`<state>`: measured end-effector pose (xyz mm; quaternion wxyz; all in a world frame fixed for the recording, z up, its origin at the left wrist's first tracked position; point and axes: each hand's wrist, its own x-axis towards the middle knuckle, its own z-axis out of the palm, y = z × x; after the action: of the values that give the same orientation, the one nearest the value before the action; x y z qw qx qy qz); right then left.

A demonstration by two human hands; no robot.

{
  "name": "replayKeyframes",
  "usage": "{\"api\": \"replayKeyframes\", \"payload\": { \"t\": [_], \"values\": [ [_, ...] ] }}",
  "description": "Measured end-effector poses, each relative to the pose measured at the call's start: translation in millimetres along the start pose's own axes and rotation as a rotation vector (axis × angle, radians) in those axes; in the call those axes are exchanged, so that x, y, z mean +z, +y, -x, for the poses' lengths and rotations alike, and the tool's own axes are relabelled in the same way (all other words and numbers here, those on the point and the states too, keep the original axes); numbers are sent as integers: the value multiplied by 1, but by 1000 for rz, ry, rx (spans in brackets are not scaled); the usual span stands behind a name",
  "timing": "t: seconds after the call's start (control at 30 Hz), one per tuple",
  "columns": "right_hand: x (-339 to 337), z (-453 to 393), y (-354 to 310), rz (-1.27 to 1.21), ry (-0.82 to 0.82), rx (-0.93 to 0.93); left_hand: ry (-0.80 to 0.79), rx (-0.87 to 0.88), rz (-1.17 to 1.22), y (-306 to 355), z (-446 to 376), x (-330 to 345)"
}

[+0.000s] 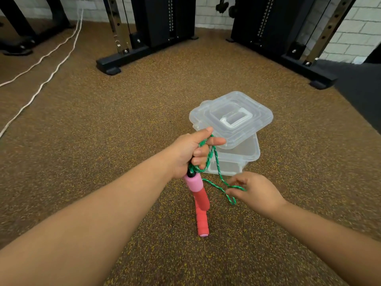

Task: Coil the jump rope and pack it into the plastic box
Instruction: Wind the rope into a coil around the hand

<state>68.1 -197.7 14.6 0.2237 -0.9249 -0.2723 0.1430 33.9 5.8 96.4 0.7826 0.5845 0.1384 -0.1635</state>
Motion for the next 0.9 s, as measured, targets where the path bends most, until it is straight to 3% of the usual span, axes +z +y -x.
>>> {"api": "replayKeyframes", "payload": {
  "t": [0.07,0.17,0.37,0.53,0.67,0.77,0.9],
  "values": [
    [-6,-6,-13,-157,-31,-19,-56,-25,-37,1,-1,5],
    [-14,-14,-36,-474,46,-129,-134,-69,-53,3,-1,7],
    [-7,-25,-52,-753,18,-100,-163,-88,26,3,2,3],
    [8,-3,-46,-532,-58,12,128,61,237,5,-8,-3],
    [4,13,-52,-106,-92,-175,235,109,294,4,-11,-2],
    [-11,16,-67,-129,-25,-291,197,101,196,3,-7,5],
    [-33,13,-78,-367,74,-286,165,73,-59,-1,-10,8]
  ]
}}
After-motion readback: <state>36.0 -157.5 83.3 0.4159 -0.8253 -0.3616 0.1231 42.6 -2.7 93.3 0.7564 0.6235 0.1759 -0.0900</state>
